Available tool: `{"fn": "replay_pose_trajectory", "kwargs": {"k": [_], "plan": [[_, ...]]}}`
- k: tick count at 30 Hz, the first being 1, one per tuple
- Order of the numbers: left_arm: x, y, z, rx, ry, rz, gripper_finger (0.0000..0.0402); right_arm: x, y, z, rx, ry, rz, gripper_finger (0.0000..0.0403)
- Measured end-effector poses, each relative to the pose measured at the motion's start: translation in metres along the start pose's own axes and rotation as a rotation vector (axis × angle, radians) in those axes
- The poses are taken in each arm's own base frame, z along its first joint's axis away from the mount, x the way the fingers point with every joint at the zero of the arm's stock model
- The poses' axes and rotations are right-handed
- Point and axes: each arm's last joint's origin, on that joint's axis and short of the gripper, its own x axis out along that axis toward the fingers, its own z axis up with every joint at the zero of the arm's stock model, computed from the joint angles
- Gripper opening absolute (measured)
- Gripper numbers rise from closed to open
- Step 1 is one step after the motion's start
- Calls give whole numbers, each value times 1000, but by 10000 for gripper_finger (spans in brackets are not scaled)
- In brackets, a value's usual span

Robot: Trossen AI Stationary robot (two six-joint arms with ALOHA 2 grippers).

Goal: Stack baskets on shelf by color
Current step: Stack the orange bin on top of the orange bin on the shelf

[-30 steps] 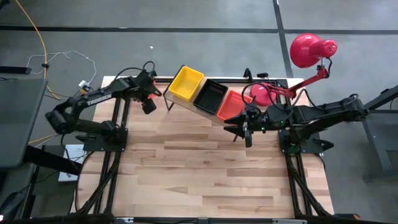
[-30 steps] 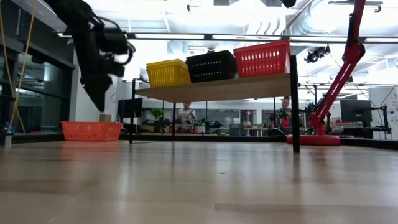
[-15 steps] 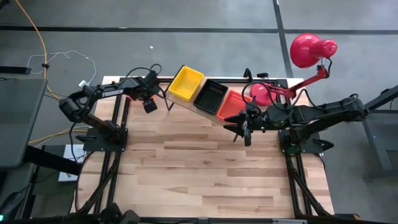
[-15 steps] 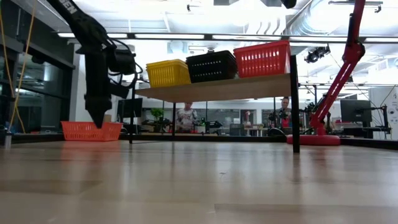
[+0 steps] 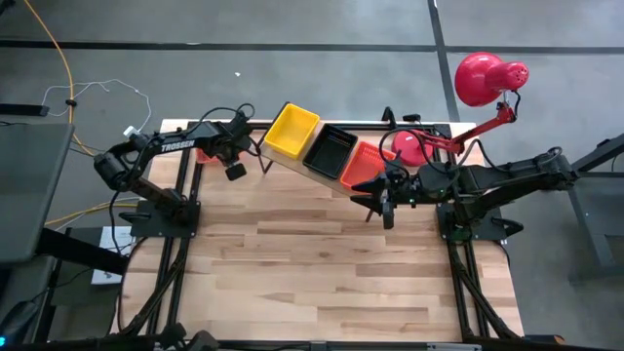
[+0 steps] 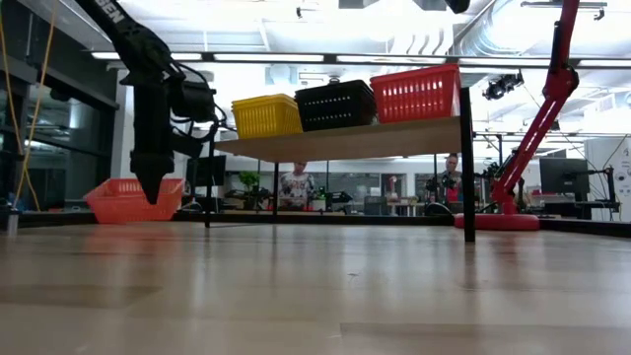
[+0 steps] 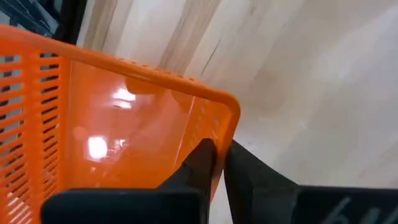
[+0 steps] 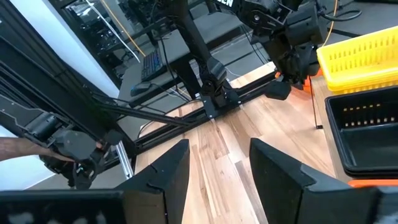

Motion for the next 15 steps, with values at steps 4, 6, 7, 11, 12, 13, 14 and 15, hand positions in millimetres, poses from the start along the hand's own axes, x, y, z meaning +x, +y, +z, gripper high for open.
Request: {"fn": "replay_pose_trajectory", "kwargs": {"k": [4,6,7,11,12,13,14,15], "plan": [[-10,1,-4,-39,-8,-2,11,0,0,0,-1,2,3,153],[-22,5,-5,-75,-32,12,4,0,0,0,-2,3,3,153],[-29,7,-7,-93,-48,20,4,0,0,0,-10,4,3,153],[-67,17,-8,-185,-187,64,2,0,0,0,-26,4,4,153],[-77,20,-10,-212,-222,71,2,0,0,0,-27,4,4,153],[-87,22,-11,-242,-257,77,2,0,0,0,-27,4,4,153],[-98,25,-13,-273,-294,83,1,0,0,0,-27,4,4,153],[-109,27,-15,-306,-335,85,1,0,0,0,-27,4,4,153]]}}
